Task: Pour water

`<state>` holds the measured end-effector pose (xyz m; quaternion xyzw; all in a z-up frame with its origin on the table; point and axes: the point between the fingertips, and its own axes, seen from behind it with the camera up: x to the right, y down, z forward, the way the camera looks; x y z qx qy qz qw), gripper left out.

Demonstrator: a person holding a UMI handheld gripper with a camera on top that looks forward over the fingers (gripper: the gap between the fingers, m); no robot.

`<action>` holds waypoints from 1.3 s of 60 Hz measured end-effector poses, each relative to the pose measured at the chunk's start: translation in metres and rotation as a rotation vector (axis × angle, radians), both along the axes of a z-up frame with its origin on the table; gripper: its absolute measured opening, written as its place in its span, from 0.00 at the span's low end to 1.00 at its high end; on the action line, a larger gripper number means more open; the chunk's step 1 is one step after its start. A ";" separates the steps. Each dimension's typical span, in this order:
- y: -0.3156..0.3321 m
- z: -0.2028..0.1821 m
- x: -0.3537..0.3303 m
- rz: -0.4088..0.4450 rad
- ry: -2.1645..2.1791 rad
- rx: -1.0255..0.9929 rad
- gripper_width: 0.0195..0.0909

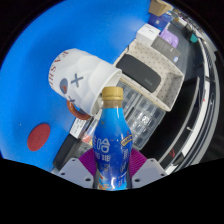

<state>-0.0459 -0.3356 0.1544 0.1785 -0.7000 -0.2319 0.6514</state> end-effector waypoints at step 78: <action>0.054 -0.073 0.008 -0.114 -0.044 -2.136 0.41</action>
